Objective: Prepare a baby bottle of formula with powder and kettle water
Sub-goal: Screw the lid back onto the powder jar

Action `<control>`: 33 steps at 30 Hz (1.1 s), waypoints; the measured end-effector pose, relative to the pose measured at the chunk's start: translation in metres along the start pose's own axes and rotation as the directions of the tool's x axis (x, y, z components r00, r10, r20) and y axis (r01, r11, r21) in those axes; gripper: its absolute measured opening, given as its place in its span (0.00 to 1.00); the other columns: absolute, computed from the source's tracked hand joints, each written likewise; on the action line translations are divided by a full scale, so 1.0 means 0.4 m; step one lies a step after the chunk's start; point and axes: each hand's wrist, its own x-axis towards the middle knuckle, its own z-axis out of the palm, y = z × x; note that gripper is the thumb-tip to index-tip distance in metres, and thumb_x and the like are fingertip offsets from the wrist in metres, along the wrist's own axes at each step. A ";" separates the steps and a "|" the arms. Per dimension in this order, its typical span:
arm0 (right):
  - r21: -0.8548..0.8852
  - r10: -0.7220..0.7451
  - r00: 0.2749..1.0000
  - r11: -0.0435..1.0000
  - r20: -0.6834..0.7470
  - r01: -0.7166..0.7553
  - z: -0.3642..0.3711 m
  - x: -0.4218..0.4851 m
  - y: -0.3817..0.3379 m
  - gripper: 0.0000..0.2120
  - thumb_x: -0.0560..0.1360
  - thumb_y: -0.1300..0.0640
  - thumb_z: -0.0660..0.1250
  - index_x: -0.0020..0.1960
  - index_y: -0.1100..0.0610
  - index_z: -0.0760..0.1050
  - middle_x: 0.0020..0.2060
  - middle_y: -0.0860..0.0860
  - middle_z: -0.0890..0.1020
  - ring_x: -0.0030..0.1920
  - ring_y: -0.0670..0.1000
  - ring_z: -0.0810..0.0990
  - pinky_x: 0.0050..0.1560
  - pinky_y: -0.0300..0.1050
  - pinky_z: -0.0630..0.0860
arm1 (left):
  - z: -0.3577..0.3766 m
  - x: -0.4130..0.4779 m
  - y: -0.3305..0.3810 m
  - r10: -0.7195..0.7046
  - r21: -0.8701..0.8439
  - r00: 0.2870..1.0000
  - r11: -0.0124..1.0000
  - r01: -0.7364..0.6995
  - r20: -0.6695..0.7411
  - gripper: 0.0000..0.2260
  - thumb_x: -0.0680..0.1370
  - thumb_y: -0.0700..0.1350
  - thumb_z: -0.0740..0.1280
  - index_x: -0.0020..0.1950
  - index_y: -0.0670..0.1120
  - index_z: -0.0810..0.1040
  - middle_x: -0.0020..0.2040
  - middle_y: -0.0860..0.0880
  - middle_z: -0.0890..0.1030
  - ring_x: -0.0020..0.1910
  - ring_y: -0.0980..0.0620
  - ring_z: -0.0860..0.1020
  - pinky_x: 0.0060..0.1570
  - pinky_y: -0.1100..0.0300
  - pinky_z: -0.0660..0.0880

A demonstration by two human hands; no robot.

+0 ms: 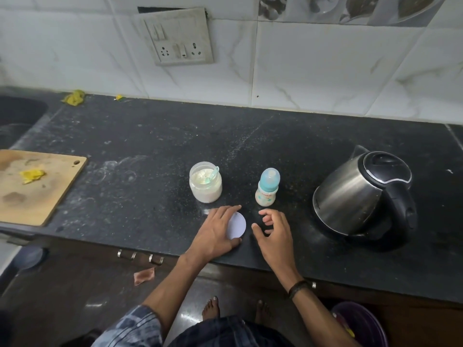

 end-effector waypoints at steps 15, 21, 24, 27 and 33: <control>0.715 0.197 0.812 0.392 0.549 -0.579 0.025 0.027 -0.171 0.16 0.79 0.43 0.71 0.63 0.49 0.85 0.63 0.56 0.85 0.64 0.53 0.84 0.52 0.47 0.84 | -0.168 0.006 0.040 0.091 -0.412 0.991 0.903 -0.123 -0.095 0.39 0.69 0.58 0.80 0.76 0.60 0.67 0.70 0.62 0.71 0.72 0.56 0.70 0.71 0.52 0.71; 0.745 0.216 0.908 0.520 0.359 -0.418 0.060 0.052 -0.229 0.17 0.76 0.47 0.76 0.63 0.48 0.83 0.56 0.50 0.87 0.54 0.48 0.86 0.44 0.40 0.82 | -0.231 0.028 -0.012 0.215 -0.289 0.933 0.910 -0.299 -0.288 0.39 0.70 0.62 0.78 0.77 0.53 0.69 0.76 0.54 0.69 0.78 0.53 0.64 0.77 0.59 0.58; 0.611 0.144 0.968 0.754 0.208 -0.243 0.082 0.085 -0.254 0.24 0.76 0.52 0.77 0.69 0.48 0.75 0.57 0.48 0.86 0.57 0.46 0.85 0.49 0.38 0.82 | -0.249 0.034 -0.064 0.023 -0.396 0.927 0.900 -0.183 -0.375 0.39 0.69 0.62 0.77 0.76 0.52 0.69 0.76 0.54 0.68 0.78 0.51 0.63 0.77 0.57 0.59; 0.462 0.012 0.994 0.885 0.112 -0.063 0.102 0.125 -0.276 0.28 0.75 0.54 0.79 0.70 0.44 0.71 0.63 0.44 0.80 0.59 0.40 0.81 0.53 0.35 0.80 | -0.255 0.039 -0.112 -0.176 -0.507 0.939 0.862 0.002 -0.295 0.45 0.67 0.60 0.79 0.80 0.53 0.64 0.77 0.56 0.64 0.78 0.55 0.60 0.78 0.52 0.61; 0.043 -0.156 0.976 0.988 0.153 0.151 0.146 0.221 -0.310 0.34 0.71 0.51 0.82 0.70 0.42 0.68 0.67 0.46 0.74 0.67 0.52 0.74 0.65 0.56 0.76 | -0.251 0.073 -0.160 -0.248 -0.520 0.966 0.837 0.172 -0.079 0.57 0.60 0.67 0.77 0.83 0.51 0.56 0.81 0.53 0.59 0.80 0.51 0.58 0.79 0.46 0.60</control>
